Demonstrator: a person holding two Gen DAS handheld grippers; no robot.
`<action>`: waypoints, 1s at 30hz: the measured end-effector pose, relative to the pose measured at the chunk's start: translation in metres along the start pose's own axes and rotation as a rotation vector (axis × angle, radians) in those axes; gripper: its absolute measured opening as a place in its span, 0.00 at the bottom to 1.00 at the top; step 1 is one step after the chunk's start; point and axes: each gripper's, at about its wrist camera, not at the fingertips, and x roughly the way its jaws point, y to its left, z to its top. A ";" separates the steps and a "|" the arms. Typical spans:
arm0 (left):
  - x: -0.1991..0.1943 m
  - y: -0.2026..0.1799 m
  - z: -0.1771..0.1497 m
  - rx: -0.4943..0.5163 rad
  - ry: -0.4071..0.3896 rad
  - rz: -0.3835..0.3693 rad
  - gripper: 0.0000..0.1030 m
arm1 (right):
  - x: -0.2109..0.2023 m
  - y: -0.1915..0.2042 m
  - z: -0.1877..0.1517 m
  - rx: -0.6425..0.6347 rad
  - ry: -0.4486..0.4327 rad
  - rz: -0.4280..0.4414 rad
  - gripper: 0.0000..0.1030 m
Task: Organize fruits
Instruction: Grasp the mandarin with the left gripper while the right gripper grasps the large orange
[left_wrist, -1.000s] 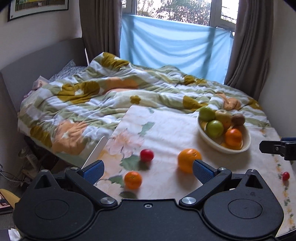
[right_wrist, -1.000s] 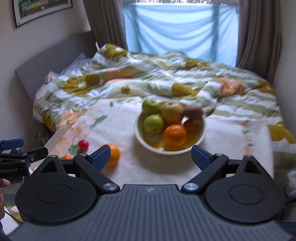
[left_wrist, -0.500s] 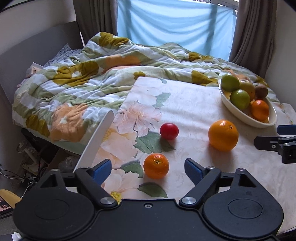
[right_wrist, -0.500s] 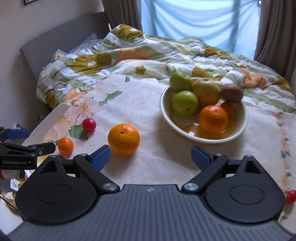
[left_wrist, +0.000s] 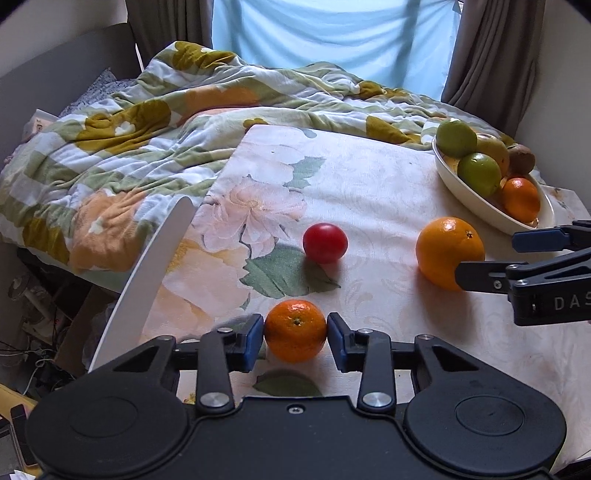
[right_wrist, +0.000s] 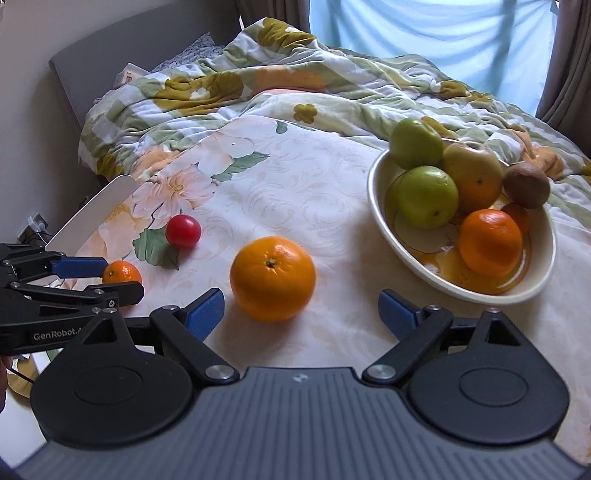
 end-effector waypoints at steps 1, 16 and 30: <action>0.000 0.000 0.000 0.001 0.000 -0.002 0.40 | 0.002 0.001 0.001 -0.001 0.001 0.002 1.00; -0.010 0.004 -0.009 -0.019 0.007 -0.009 0.40 | 0.030 0.008 0.008 0.019 0.051 0.037 0.85; -0.029 0.006 -0.013 -0.055 -0.021 0.000 0.40 | 0.033 0.014 0.010 -0.015 0.056 0.034 0.73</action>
